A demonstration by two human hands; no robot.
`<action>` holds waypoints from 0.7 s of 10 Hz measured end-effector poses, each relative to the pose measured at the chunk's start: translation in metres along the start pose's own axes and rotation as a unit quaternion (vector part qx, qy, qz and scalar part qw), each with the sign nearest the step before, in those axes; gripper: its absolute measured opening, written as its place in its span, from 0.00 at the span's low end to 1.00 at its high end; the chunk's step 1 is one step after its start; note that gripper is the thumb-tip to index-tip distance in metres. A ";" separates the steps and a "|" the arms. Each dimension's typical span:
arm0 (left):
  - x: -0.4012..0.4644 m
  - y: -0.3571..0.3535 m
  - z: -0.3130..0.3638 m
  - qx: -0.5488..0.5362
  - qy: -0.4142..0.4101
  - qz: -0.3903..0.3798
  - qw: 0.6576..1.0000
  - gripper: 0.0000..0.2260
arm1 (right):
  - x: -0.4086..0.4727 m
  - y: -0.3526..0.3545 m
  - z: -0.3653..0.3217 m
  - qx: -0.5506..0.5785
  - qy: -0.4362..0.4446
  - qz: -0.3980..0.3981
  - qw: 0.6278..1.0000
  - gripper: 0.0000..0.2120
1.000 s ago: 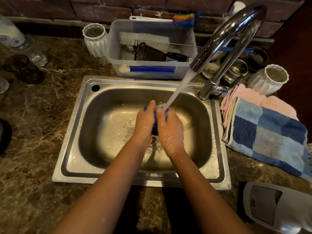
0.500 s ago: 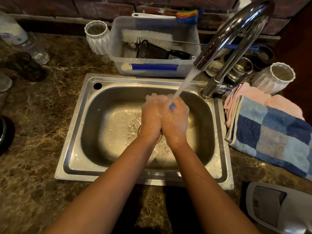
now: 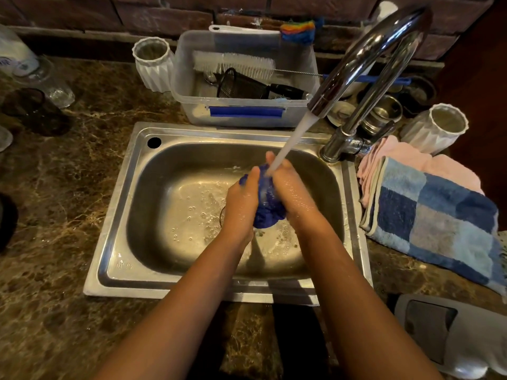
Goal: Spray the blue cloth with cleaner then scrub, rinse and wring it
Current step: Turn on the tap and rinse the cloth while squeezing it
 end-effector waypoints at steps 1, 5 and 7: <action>-0.004 -0.003 -0.007 -0.074 0.109 -0.026 0.991 0.09 | 0.008 0.014 -0.002 0.071 -0.001 -0.006 0.997 0.08; -0.007 -0.016 -0.015 -0.159 0.182 -0.131 0.962 0.08 | 0.078 0.182 -0.013 0.059 0.047 0.383 0.920 0.22; -0.002 -0.011 -0.014 -0.113 0.151 -0.110 0.976 0.07 | 0.111 0.189 -0.022 0.022 0.018 0.355 0.934 0.24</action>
Point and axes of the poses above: each hand's wrist, its own x-axis towards the middle knuckle, its own y-axis out of the back of the hand, z = x × y, the point moved 8 cm from there along x, towards the middle knuckle, and after that the axes turned 14 degrees about z, right-handed, at the moved point
